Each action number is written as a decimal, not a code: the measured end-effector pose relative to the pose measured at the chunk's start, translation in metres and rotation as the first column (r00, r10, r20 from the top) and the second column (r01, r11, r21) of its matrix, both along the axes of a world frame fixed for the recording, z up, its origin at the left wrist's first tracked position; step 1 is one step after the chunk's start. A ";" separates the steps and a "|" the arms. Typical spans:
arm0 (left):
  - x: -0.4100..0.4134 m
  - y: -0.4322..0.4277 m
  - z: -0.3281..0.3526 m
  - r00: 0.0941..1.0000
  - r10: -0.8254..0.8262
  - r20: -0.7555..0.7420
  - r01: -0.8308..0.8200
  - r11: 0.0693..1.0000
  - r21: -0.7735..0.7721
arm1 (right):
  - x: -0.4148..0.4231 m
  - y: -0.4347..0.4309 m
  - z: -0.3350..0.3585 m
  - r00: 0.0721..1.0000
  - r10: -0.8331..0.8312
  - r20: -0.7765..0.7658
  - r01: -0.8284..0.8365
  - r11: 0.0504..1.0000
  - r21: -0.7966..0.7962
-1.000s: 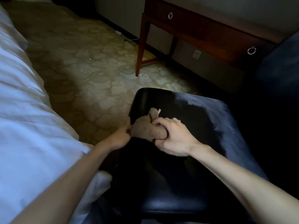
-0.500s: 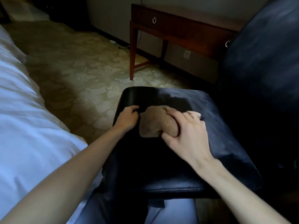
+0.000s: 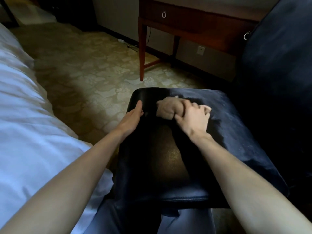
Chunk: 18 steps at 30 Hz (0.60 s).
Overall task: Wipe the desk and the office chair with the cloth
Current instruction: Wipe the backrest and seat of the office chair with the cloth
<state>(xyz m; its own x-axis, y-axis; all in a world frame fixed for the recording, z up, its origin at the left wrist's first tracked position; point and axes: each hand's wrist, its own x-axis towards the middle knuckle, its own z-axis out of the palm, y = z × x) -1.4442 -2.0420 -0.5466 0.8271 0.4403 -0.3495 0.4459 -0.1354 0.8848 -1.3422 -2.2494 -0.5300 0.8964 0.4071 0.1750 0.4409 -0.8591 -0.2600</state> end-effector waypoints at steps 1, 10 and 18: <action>-0.001 0.001 0.001 1.000 0.008 0.005 -0.007 0.999 -0.033 | 0.006 0.000 0.003 0.999 -0.032 0.013 0.032 0.999 0.026; 0.002 0.012 -0.007 0.974 0.196 0.114 -0.163 0.955 -0.248 | -0.076 -0.004 -0.001 0.906 0.418 0.057 -0.412 0.906 -0.100; -0.006 0.005 -0.020 0.985 0.110 0.132 -0.095 0.989 -0.116 | 0.019 0.066 -0.016 0.982 0.175 0.068 -0.175 0.984 -0.019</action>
